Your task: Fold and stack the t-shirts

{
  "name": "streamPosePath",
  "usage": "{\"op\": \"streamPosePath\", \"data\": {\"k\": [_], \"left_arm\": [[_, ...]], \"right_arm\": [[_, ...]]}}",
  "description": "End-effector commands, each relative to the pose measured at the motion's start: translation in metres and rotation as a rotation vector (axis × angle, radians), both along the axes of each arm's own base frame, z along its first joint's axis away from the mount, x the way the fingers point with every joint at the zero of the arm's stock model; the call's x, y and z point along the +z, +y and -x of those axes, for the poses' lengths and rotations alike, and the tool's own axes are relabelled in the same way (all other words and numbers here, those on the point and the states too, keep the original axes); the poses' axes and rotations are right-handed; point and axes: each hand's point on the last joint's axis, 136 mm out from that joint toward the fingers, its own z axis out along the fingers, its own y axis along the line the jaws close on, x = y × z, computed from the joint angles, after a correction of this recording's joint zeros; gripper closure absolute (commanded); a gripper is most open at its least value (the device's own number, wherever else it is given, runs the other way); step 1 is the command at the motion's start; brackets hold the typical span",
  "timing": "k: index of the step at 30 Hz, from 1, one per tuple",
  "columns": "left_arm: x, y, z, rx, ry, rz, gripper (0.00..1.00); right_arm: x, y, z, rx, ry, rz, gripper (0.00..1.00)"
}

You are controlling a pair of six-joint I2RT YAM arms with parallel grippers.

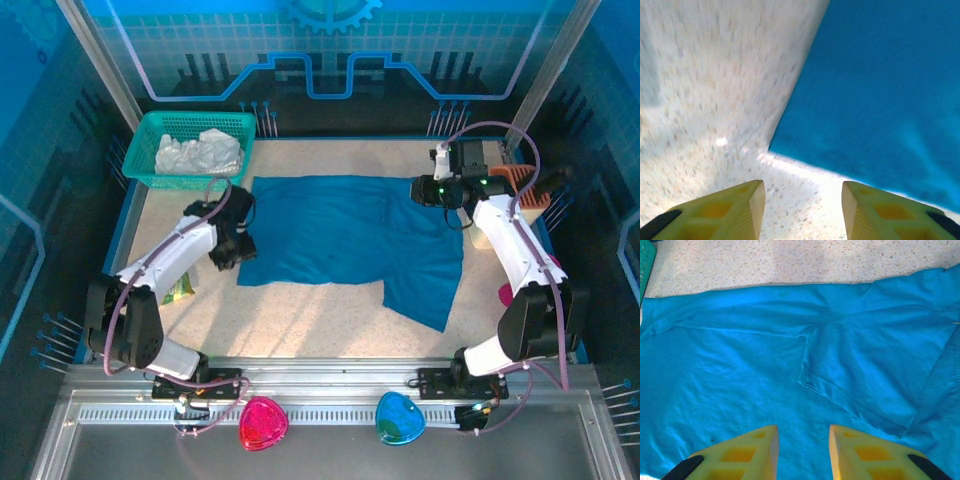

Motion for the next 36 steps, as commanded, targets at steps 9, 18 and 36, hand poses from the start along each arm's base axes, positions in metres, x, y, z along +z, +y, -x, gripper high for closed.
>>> {"op": "streamPosePath", "data": {"k": [9, 18, 36], "left_arm": [[-0.045, 0.003, 0.006, 0.248, -0.038, 0.101, 0.57], [-0.071, 0.007, -0.004, 0.289, -0.044, 0.082, 0.59], [-0.091, -0.002, -0.023, 0.24, 0.003, 0.087, 0.94]], "right_arm": [[-0.014, 0.012, 0.01, 0.057, 0.042, -0.003, 0.67], [-0.02, 0.011, 0.013, 0.062, 0.054, 0.009, 0.67], [0.017, 0.004, 0.017, 0.103, -0.019, 0.095, 0.75]]}}
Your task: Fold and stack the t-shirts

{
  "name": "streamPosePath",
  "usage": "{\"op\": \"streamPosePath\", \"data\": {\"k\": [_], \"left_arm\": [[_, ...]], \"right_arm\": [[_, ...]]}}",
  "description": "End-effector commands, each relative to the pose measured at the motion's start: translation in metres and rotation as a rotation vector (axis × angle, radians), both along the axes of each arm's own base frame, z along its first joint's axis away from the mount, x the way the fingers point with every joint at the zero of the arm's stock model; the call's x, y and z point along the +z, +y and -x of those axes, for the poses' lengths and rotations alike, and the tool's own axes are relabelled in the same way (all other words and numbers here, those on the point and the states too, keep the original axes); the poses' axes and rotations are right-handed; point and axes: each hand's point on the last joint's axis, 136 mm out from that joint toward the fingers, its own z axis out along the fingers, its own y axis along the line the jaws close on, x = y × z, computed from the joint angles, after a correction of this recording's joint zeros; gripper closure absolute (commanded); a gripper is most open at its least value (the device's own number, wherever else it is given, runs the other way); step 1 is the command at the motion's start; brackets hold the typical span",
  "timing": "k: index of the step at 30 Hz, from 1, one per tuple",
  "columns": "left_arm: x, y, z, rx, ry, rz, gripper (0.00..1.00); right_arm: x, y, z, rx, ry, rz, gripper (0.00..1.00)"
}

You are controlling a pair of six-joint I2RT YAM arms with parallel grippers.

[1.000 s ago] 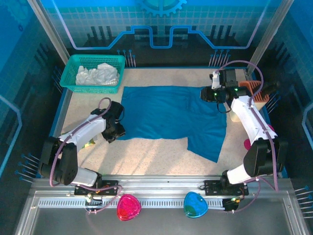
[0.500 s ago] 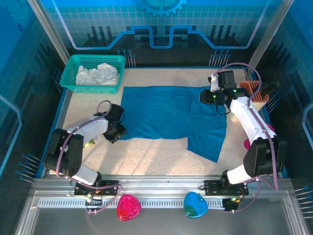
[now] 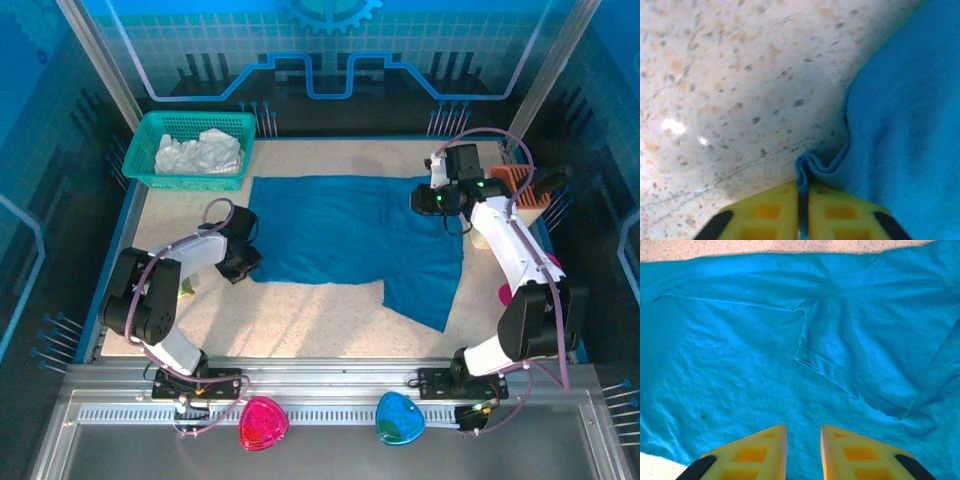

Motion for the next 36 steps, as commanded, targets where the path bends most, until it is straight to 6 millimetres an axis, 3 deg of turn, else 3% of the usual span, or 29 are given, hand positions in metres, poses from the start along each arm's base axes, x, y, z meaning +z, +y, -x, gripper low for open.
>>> {"op": "streamPosePath", "data": {"k": [1, 4, 6, 8, 10, 12, 16, 21, 25, 30, 36], "left_arm": [[-0.012, -0.001, 0.004, -0.016, 0.047, 0.008, 0.97], [-0.006, -0.003, 0.0, -0.031, 0.035, 0.011, 1.0], [-0.001, -0.003, -0.002, -0.045, 0.022, 0.011, 1.0], [0.006, -0.003, -0.003, -0.06, 0.01, 0.01, 1.0], [0.013, -0.003, -0.005, -0.078, -0.007, 0.005, 1.0], [0.021, -0.001, -0.005, -0.1, -0.017, -0.011, 1.0], [0.032, 0.002, -0.004, -0.139, -0.026, -0.035, 1.0], [0.038, 0.002, -0.004, -0.174, -0.044, -0.038, 1.0], [0.041, 0.001, -0.004, -0.191, -0.059, -0.036, 1.0], [0.044, -0.002, -0.005, -0.21, -0.071, -0.025, 1.0], [0.05, -0.003, -0.007, -0.229, -0.075, -0.025, 1.0]], "right_arm": [[0.043, 0.001, 0.004, 0.063, -0.117, 0.062, 0.75], [0.083, 0.004, 0.011, 0.134, -0.271, 0.108, 0.71], [0.109, 0.01, 0.023, 0.22, -0.384, 0.144, 0.6], [0.12, 0.019, 0.038, 0.354, -0.466, 0.198, 0.59], [0.115, 0.027, 0.062, 0.567, -0.548, 0.332, 0.57], [0.102, 0.028, 0.084, 0.732, -0.599, 0.502, 0.45], [0.065, 0.01, 0.123, 0.953, -0.432, 0.664, 0.44], [-0.021, -0.022, 0.169, 1.246, -0.088, 0.865, 0.46], [-0.064, -0.024, 0.196, 1.371, 0.032, 0.842, 0.5], [-0.118, -0.034, 0.242, 1.482, 0.324, 0.819, 0.54], [-0.154, -0.033, 0.257, 1.501, 0.403, 0.819, 0.54]]}}
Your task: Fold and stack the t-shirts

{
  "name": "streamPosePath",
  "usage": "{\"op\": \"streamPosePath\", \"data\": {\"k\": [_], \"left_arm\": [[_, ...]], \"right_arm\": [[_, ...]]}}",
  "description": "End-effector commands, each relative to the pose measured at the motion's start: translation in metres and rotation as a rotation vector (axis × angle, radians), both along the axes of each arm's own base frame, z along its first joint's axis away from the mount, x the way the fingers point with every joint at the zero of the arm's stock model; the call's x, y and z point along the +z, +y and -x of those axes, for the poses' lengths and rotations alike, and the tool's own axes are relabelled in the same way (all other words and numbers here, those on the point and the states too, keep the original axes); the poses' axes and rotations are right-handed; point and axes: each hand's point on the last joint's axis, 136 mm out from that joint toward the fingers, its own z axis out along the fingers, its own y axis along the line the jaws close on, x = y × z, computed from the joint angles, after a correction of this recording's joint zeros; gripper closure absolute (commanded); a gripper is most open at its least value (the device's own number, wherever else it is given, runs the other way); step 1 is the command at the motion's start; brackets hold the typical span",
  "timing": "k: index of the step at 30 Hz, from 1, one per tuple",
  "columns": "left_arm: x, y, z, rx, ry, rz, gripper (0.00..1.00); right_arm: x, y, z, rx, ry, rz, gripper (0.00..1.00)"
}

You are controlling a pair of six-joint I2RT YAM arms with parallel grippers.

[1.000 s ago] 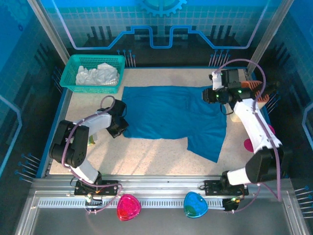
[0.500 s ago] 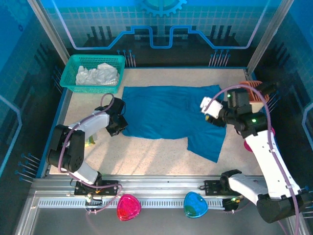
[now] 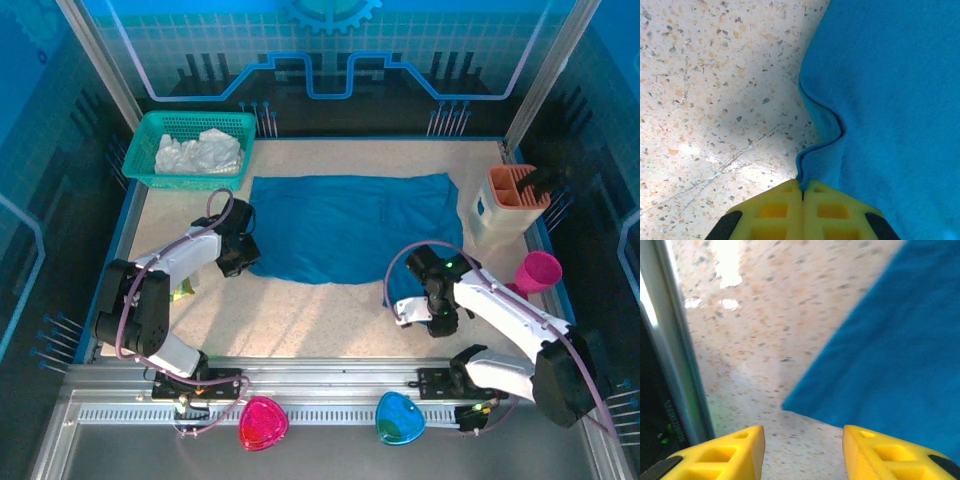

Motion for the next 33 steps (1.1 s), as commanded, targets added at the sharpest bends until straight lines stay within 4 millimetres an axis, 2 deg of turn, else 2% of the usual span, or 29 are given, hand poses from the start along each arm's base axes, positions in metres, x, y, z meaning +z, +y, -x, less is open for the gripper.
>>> {"op": "streamPosePath", "data": {"k": [1, 6, 13, 19, 25, 28, 29, 30, 33], "left_arm": [[0.017, -0.001, -0.004, -0.03, -0.025, 0.01, 1.0], [0.022, -0.001, -0.004, -0.031, -0.033, 0.01, 1.0], [0.029, 0.002, 0.0, -0.025, -0.052, 0.0, 1.0], [0.032, 0.004, 0.001, -0.032, -0.055, -0.008, 1.0], [0.037, 0.004, 0.002, -0.025, -0.072, -0.001, 1.0], [0.04, 0.005, 0.004, -0.024, -0.078, 0.001, 1.0], [0.041, 0.005, 0.005, -0.022, -0.079, 0.0, 1.0], [0.041, 0.006, 0.007, -0.02, -0.078, -0.001, 1.0], [0.04, 0.007, 0.012, -0.014, -0.076, -0.001, 1.0]], "right_arm": [[-0.012, -0.002, 0.005, -0.009, 0.01, 0.042, 0.54], [-0.027, -0.005, 0.005, 0.0, 0.016, 0.09, 0.54], [-0.038, -0.016, -0.001, -0.029, 0.007, 0.173, 0.54], [-0.045, -0.014, -0.005, -0.07, 0.004, 0.18, 0.56], [-0.048, -0.008, -0.015, -0.074, -0.035, 0.162, 0.76], [-0.043, -0.007, -0.017, -0.07, -0.058, 0.154, 0.88], [-0.04, -0.007, -0.017, -0.068, -0.067, 0.149, 0.96], [-0.037, -0.007, -0.017, -0.063, -0.074, 0.144, 1.0], [-0.024, -0.008, -0.013, -0.061, -0.097, 0.122, 1.0]]}}
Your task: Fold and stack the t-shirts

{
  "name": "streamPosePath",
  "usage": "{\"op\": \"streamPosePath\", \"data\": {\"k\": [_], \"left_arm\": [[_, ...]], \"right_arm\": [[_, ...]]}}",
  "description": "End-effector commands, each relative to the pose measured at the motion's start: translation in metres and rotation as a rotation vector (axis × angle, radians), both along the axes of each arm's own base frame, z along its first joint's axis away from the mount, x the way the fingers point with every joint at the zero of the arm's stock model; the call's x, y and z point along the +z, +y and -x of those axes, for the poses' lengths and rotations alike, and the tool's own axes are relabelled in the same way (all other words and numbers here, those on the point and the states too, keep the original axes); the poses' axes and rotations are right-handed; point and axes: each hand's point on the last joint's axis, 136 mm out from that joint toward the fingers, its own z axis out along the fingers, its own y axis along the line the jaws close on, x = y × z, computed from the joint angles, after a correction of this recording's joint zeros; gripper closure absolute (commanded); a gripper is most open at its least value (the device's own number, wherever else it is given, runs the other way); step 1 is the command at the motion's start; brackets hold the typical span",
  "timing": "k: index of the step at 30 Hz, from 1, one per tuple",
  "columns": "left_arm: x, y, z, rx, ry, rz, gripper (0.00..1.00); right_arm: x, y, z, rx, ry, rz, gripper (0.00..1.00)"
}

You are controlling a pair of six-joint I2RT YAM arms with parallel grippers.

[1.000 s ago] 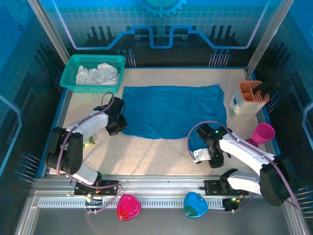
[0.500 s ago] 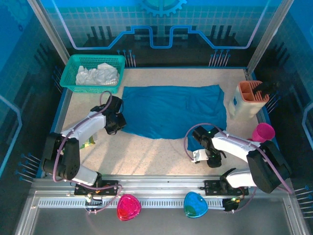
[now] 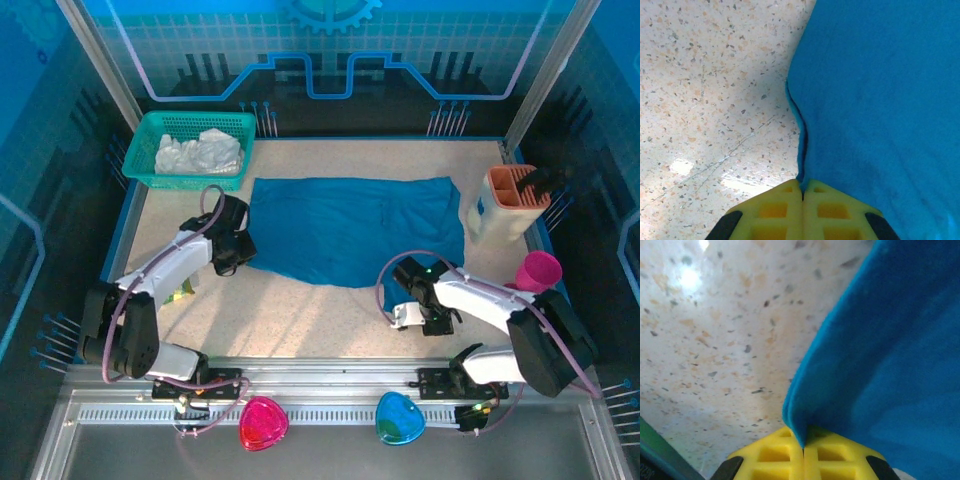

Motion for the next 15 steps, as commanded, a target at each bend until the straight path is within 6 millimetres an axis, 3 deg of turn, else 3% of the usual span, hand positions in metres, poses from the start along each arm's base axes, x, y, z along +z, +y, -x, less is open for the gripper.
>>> {"op": "streamPosePath", "data": {"k": [1, 10, 15], "left_arm": [[0.003, 0.007, 0.012, 0.01, 0.013, -0.014, 1.0], [0.002, 0.012, 0.039, 0.049, 0.032, 0.005, 1.0], [0.009, 0.018, 0.058, 0.074, 0.047, -0.004, 1.0]], "right_arm": [[0.014, 0.001, 0.001, 0.021, -0.049, -0.026, 1.0], [0.068, -0.017, 0.02, 0.021, -0.189, -0.062, 1.0], [0.093, -0.019, 0.012, 0.045, -0.322, -0.107, 1.0]]}}
